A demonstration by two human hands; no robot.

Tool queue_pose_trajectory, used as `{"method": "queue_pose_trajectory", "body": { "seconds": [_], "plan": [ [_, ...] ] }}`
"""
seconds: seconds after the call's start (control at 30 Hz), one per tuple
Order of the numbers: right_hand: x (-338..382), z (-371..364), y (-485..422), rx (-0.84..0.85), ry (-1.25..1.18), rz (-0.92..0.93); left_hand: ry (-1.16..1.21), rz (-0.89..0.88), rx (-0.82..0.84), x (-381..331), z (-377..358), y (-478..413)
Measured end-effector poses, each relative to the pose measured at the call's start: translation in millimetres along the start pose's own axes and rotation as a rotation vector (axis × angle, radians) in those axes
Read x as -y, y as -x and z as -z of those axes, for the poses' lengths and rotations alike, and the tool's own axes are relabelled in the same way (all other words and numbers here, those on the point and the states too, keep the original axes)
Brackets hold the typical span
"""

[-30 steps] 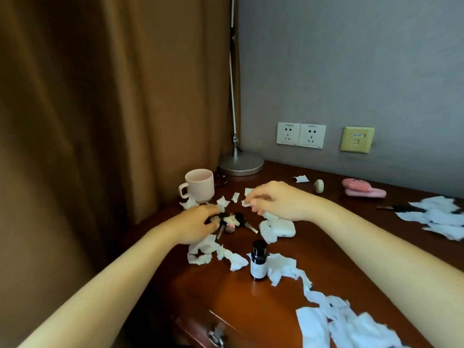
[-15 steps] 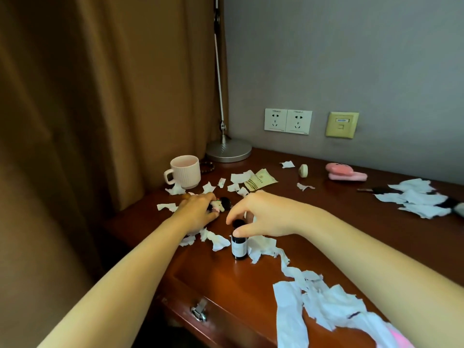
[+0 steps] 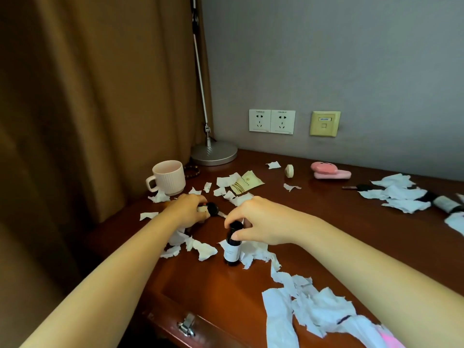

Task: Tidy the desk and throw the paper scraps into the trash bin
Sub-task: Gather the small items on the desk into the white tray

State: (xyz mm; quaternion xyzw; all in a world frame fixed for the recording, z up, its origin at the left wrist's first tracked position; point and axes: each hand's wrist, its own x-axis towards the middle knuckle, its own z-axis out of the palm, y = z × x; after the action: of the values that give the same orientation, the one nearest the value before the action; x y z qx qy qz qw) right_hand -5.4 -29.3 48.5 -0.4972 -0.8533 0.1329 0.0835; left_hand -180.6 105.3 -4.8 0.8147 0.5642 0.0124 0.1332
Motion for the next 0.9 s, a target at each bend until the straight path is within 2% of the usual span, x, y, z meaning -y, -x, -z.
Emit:
{"method": "queue_pose_trajectory", "body": {
  "seconds": [0.37,0.53,0.67,0.9],
  "plan": [
    [-4,-2,10,-0.065,-0.043,-0.035,0.047,-0.063,-0.183,-17,-12,-1],
    [-17,14,28,-0.214,-0.129,-0.102,0.222,-0.108,-0.332,-28,12,13],
    [-24,37,49,-0.361,-0.146,-0.126,0.255,-0.181,-0.447,-49,47,30],
    [-43,76,101,-0.505,-0.102,-0.207,0.295,-0.329,-0.448,-103,93,62]
  ]
}}
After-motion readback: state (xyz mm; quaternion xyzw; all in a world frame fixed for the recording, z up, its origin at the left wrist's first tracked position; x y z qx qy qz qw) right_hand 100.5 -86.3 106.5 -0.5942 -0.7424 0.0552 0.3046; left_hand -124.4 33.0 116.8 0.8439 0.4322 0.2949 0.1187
